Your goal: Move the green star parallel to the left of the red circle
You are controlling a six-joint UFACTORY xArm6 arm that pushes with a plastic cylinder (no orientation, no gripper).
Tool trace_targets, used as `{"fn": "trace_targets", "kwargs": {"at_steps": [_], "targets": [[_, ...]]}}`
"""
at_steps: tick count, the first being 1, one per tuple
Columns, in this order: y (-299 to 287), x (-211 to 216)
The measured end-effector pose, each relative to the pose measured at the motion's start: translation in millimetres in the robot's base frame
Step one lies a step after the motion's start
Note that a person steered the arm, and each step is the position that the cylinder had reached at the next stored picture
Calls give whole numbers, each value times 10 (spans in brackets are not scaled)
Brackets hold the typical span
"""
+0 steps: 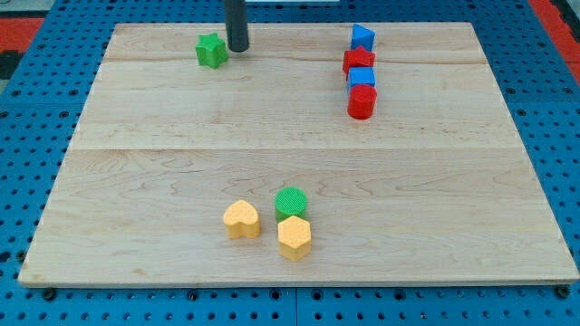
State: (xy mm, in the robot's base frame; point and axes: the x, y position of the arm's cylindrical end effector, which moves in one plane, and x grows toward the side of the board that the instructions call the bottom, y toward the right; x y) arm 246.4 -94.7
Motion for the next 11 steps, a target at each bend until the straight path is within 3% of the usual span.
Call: {"fn": "trace_targets", "kwargs": {"at_steps": [2,4,5,6,7,8,9,10,11], "targets": [[-462,28],[873,664],[735,294],[828,-449],[314,-535],[-499,-319],[-707,203],[-517,880],[62,1034]]}}
